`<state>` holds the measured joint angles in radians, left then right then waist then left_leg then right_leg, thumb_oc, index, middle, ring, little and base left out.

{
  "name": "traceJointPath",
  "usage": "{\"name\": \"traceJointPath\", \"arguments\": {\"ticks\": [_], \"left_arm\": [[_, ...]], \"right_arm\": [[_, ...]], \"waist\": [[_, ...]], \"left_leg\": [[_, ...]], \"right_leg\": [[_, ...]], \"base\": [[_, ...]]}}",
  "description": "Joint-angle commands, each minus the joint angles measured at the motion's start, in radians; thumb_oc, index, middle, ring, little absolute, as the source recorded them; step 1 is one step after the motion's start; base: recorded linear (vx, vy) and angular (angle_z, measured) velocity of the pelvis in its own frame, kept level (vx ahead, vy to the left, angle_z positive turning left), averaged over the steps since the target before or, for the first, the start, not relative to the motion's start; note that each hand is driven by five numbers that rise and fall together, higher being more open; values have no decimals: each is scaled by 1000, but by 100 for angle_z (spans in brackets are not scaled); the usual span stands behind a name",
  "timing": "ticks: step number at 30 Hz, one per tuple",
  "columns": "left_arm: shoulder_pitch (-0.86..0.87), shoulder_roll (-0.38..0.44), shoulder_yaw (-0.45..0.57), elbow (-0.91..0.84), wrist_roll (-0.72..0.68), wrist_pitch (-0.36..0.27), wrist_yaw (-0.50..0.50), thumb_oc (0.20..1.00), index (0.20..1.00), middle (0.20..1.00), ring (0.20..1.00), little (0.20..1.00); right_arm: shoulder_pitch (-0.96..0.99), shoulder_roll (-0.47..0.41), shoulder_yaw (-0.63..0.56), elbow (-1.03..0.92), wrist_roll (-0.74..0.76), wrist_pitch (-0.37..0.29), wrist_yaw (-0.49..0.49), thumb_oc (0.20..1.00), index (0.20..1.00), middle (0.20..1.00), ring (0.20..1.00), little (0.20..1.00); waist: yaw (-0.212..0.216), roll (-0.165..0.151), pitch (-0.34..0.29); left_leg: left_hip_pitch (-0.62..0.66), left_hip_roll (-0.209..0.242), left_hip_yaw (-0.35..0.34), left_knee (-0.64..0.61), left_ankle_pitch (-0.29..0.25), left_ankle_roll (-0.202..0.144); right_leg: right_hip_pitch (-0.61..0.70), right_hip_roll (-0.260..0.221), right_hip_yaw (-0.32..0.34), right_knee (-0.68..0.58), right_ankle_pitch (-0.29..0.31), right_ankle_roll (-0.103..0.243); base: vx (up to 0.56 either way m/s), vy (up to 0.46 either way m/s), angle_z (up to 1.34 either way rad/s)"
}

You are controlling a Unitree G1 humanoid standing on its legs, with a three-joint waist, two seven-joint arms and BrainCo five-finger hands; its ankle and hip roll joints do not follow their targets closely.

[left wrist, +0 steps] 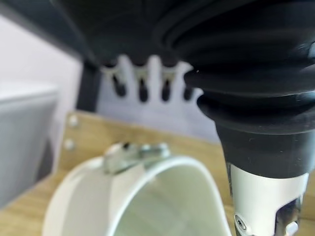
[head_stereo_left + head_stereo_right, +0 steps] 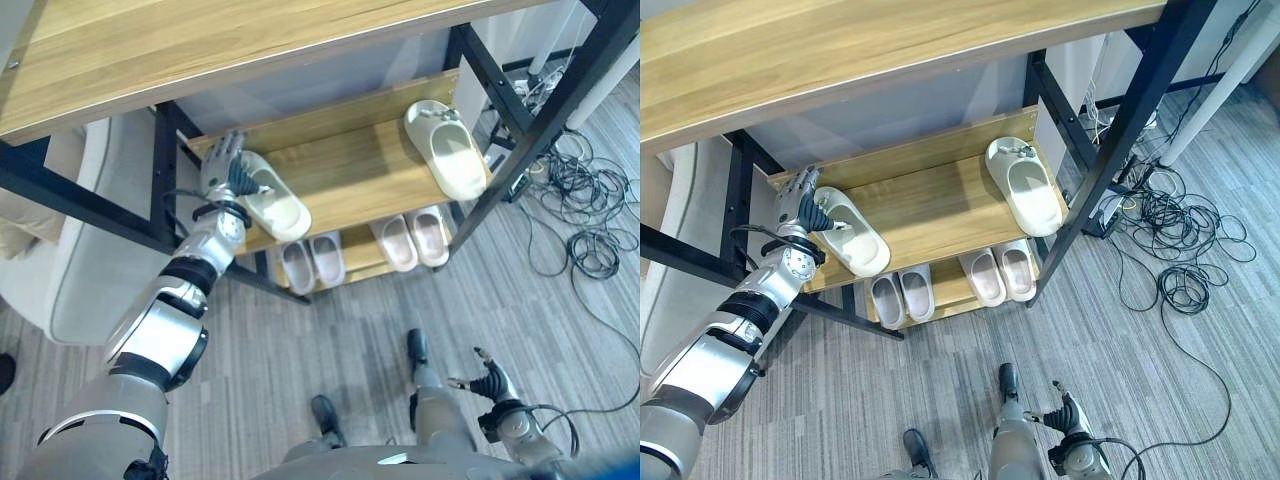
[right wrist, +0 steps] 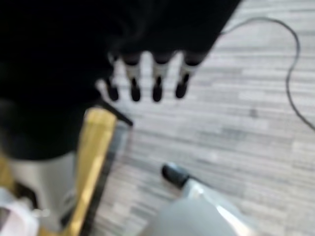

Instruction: Arrange the slippers neatly on the shoe rack.

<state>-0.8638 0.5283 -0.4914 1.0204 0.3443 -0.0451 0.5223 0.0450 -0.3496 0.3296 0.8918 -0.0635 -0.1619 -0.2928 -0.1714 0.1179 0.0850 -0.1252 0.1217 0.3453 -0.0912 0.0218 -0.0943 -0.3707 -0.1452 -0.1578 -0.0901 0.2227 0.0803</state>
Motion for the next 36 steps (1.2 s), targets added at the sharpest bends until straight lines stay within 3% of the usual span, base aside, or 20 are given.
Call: {"name": "traceJointPath", "arguments": {"ticks": [1,5,6,7,8,9,21,24,36], "left_arm": [[-57,64,39,72,35,13,27,1000,1000,1000,1000,1000],[-41,28,15,88,71,22,16,1000,1000,1000,1000,1000],[-28,13,14,99,71,21,8,693,693,693,693,693],[-20,-7,7,118,71,21,-4,533,533,533,533,533],[-14,-17,3,131,74,22,-9,238,238,238,238,238],[1,-49,-12,165,86,29,-26,200,200,200,200,200],[26,-171,-46,212,91,31,-61,200,200,200,200,200],[-19,-200,-101,163,151,37,-34,200,200,200,200,200],[-192,-182,-234,-131,276,-28,14,200,200,200,200,200]], "right_arm": [[-4,31,18,5,-5,-22,-21,1000,1000,1000,1000,1000],[-16,31,23,9,-2,-21,-23,1000,1000,1000,1000,1000],[-20,31,23,13,-2,-20,-23,1000,1000,1000,1000,1000],[-25,31,27,20,-5,-17,-23,1000,1000,1000,1000,1000],[-30,29,27,24,-5,-17,-23,1000,1000,1000,1000,1000],[-46,28,30,35,0,-15,-25,1000,1000,1000,1000,1000],[-90,23,39,68,6,-6,-28,1000,1000,1000,1000,1000],[-102,10,37,70,4,-6,-34,1000,1000,1000,1000,1000],[-101,-18,34,108,6,-10,-29,1000,1000,1000,1000,1000]], "waist": [[-4,-12,-1],[-3,-13,5],[-2,-13,5],[-3,-13,6],[-4,-12,6],[-8,-11,6],[-14,-9,5],[-23,-2,8],[-55,40,10]], "left_leg": [[-84,54,-72,4,71,-52],[-83,55,-69,4,70,-52],[-82,56,-69,4,70,-51],[-79,56,-66,4,69,-51],[-77,57,-64,4,68,-51],[-75,58,-64,4,68,-51],[-83,65,-58,4,69,-53],[-83,66,-53,4,67,-53],[-75,64,-28,4,61,-55]], "right_leg": [[72,-63,-40,3,-72,107],[71,-62,-37,3,-73,106],[72,-62,-35,3,-74,105],[74,-61,-33,3,-75,105],[74,-60,-32,3,-76,104],[73,-59,-32,3,-75,104],[58,-56,-22,3,-75,101],[52,-55,-12,3,-76,101],[37,-56,18,4,-76,106]], "base": [[0,0,0],[0,0,0],[0,0,0],[0,0,0],[0,0,0],[0,0,0],[0,0,0],[1,-4,1],[4,0,-2]]}}
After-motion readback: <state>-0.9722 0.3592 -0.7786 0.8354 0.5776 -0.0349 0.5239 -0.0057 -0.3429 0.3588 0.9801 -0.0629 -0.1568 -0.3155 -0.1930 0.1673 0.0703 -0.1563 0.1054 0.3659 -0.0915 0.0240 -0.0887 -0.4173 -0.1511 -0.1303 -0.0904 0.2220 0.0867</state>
